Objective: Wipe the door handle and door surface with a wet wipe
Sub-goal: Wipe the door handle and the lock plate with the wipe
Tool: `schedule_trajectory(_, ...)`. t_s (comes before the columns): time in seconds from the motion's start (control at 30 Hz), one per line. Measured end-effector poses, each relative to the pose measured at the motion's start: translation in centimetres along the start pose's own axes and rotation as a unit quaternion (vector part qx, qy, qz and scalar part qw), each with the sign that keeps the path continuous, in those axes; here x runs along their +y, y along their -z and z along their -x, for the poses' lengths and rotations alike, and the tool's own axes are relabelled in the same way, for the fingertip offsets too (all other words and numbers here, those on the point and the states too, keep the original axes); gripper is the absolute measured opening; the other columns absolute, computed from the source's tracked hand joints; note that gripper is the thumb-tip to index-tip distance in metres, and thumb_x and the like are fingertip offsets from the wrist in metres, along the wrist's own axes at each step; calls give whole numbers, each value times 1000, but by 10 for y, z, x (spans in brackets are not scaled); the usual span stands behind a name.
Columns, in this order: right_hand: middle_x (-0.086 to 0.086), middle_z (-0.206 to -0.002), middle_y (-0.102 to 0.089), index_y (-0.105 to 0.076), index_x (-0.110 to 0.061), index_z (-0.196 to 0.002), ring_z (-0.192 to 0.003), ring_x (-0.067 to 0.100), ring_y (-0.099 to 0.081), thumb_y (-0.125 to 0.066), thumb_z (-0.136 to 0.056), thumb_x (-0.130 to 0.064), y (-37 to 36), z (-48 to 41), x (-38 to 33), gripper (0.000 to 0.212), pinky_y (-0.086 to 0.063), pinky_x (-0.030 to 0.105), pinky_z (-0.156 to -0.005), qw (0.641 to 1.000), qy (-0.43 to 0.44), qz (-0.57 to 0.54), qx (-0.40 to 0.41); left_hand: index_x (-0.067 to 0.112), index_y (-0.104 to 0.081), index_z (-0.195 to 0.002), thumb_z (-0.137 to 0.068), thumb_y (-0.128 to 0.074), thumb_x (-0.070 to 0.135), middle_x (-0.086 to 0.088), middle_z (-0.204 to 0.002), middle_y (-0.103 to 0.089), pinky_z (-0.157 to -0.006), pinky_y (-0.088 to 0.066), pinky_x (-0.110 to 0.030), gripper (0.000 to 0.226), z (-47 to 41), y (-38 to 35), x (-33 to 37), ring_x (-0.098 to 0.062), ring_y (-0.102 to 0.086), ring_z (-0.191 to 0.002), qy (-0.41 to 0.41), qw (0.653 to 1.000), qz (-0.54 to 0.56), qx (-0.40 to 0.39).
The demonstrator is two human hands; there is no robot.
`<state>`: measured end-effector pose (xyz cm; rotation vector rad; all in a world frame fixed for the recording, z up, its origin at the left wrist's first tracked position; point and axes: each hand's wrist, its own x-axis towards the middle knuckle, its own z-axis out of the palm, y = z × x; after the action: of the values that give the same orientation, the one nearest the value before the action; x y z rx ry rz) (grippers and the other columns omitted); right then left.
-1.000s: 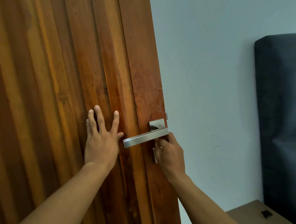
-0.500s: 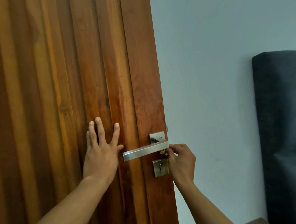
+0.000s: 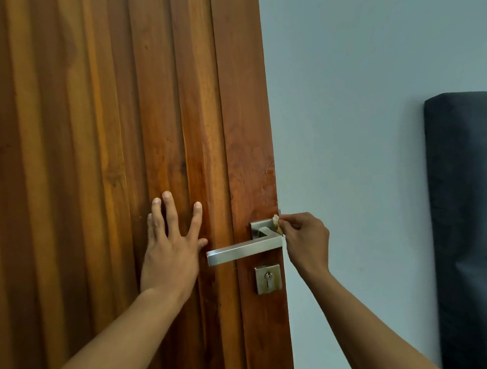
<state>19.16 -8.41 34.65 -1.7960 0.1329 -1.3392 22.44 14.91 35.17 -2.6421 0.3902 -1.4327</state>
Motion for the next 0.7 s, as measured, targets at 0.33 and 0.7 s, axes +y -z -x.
schedule_trajectory(0.33, -11, -83, -66, -78, -16, -95, -69, 1, -59, -69, -88, -26, 1, -46, -38, 15, -42, 10, -64, 997, 65, 36, 0, 19, 11, -154, -99, -26, 48, -31, -152, 32, -119, -3, -55, 73, -2, -10, -2, -48, 25, -143, -4, 999, 22, 30)
schedule_trajectory(0.7, -1, -82, -67, -76, -17, -89, -68, 12, -59, -59, -94, -28, -7, -60, -53, 21, -54, 33, -66, 981, 126, 146, 19, 18, -7, -155, -91, -42, 44, -32, -159, 10, -116, -20, -59, 78, 2, -20, -7, -50, 4, -148, -22, 996, 55, 67)
